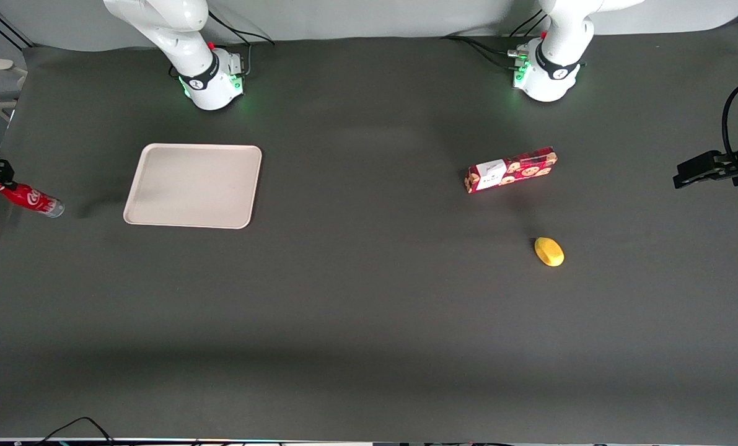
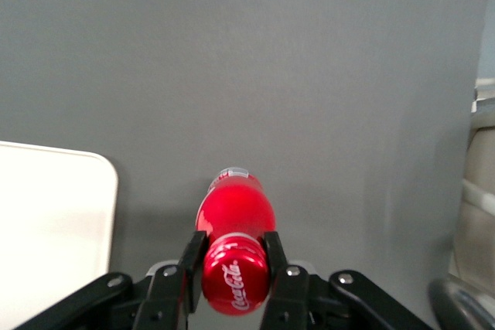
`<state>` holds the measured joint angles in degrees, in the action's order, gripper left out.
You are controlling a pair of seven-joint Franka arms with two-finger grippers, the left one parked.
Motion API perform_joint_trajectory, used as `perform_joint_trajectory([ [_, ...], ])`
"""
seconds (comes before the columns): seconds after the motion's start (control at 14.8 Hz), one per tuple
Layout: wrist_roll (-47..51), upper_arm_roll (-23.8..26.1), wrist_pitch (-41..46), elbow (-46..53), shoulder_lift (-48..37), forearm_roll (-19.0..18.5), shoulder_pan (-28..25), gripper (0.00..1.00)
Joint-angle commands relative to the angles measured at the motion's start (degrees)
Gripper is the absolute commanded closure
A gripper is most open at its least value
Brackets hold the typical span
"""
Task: Place coke bottle on tray
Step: 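Lift the bottle and carry it with the right gripper onto the tray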
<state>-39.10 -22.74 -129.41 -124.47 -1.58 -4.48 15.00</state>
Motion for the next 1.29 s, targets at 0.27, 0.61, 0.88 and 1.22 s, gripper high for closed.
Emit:
perform_joint_trajectory([
  [0.27, 16.13, 14.97, 32.78, 26.44, -1.23, -3.42, 0.29, 1.0],
  [0.61, 30.11, 25.53, 43.27, 27.36, -4.48, 0.25, 0.47, 1.0],
  [0.88, 30.58, 25.99, 37.51, 13.42, -10.79, 4.75, 0.12, 1.0],
  [1.22, 30.05, 25.9, 21.33, -7.87, -19.07, 4.75, 0.03, 1.0],
])
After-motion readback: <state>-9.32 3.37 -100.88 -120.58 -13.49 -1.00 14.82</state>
